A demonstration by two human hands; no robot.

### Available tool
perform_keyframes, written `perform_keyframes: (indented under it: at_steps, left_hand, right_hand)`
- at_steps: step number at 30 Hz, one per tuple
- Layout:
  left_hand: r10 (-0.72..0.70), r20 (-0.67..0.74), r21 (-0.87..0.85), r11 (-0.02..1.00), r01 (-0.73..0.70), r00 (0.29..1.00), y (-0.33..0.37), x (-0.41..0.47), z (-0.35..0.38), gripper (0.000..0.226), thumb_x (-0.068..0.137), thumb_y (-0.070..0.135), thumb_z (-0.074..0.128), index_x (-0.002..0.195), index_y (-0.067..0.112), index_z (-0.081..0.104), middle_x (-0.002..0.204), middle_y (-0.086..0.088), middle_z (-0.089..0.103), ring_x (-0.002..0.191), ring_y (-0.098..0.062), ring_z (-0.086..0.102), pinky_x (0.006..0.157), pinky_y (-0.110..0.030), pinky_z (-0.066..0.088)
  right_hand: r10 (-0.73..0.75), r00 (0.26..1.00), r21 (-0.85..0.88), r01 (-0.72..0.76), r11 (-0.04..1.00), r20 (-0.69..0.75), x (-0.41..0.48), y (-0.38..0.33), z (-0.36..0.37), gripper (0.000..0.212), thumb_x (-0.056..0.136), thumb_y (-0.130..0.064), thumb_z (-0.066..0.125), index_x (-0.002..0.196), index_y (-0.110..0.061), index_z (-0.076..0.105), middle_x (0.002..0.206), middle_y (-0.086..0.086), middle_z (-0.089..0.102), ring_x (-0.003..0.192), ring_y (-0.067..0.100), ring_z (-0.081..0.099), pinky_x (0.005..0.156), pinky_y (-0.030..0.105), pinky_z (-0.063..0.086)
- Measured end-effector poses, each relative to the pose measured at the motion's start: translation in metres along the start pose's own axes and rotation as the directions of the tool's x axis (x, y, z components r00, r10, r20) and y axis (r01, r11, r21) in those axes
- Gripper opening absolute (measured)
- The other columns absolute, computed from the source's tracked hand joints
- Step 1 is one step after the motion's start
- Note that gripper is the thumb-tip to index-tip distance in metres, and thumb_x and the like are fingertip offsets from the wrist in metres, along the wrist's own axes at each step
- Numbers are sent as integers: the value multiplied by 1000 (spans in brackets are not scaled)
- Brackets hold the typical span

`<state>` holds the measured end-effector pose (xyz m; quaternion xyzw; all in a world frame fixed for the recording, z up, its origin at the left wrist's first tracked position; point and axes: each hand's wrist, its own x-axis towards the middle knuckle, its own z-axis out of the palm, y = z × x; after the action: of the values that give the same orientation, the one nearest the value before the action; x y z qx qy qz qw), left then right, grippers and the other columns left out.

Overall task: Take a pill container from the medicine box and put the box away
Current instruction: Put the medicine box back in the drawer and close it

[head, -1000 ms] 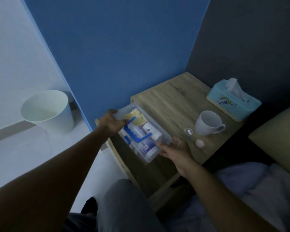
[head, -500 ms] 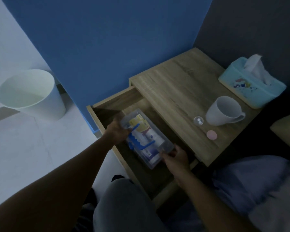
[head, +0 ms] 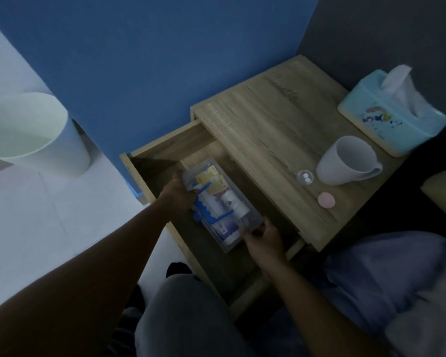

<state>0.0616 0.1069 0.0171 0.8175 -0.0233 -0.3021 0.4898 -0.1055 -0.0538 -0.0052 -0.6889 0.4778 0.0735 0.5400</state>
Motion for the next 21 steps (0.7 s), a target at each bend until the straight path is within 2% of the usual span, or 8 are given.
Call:
perform_keyframes:
  at_steps: [2, 5, 7, 10, 12, 14, 16, 21]
  left_hand:
    - [3, -19, 40, 999, -2, 1000, 1, -3, 0, 48, 89, 13, 64, 134, 12, 45, 126, -12, 56, 115, -27, 59, 89, -43, 54]
    - [22, -87, 93, 996, -13, 996, 0, -9, 0, 48, 90, 17, 63, 134, 15, 45, 125, -8, 56, 113, -24, 59, 67, -23, 49]
    - [79, -155, 138, 989, -58, 985, 0, -16, -2, 48, 91, 20, 61, 136, 18, 44, 127, -5, 55, 116, -23, 57, 63, -17, 44]
    - [275, -283, 288, 938, -192, 919, -1, -32, -9, 56, 89, 22, 63, 140, 23, 40, 147, -5, 41, 133, -21, 43, 89, -27, 47]
    - [375, -372, 320, 911, -262, 849, -6, -45, -15, 74, 84, 19, 69, 146, 27, 29, 160, -3, 22, 142, -19, 27, 104, -37, 36]
    - [344, -408, 281, 929, -242, 846, -16, -55, -19, 89, 81, 20, 71, 152, 28, 17, 163, -1, 12, 148, -24, 19, 113, -46, 30]
    - [237, -401, 218, 963, -159, 885, -30, -62, -20, 97, 81, 25, 72, 153, 27, 7, 164, 0, 7, 150, -28, 13, 114, -53, 29]
    - [87, -219, 139, 989, -57, 972, -67, -74, -11, 86, 86, 47, 62, 150, 28, 8, 162, -3, 18, 146, -33, 26, 111, -51, 35]
  right_hand:
    - [-28, 1000, -79, 28, 997, 2, -3, -3, -4, 79, 85, -37, 74, 152, -32, 31, 145, 2, 53, 128, 22, 55, 79, 27, 48]
    - [-136, 990, -176, 129, 976, -28, -13, -9, -12, 91, 85, -41, 74, 158, -27, 21, 156, 5, 39, 141, 24, 43, 102, 38, 45]
    - [-266, 961, -240, 242, 940, -71, -21, -12, -18, 86, 87, -38, 72, 157, -24, 24, 158, 5, 35, 144, 23, 38, 113, 44, 41]
    - [-471, 876, -311, 421, 852, -104, -35, -13, -24, 66, 92, -28, 66, 151, -21, 37, 150, 6, 42, 135, 22, 47, 108, 45, 47]
    - [-598, 798, -369, 537, 759, -69, -40, -13, -28, 56, 93, -21, 62, 146, -20, 44, 140, 6, 49, 124, 19, 53, 98, 41, 52]
    - [-707, 706, -475, 613, 631, -27, -39, -13, -35, 51, 92, -17, 61, 141, -19, 49, 132, 5, 52, 116, 15, 53, 93, 32, 50]
    - [-784, 621, -593, 637, 493, 16, -32, -13, -47, 50, 89, -12, 62, 138, -17, 52, 131, 4, 55, 119, 16, 51, 98, 28, 41]
    - [-849, 498, -697, 672, 251, 175, 0, 2, -85, 47, 89, 2, 60, 136, 1, 55, 139, 21, 58, 129, 35, 55, 113, 44, 37]
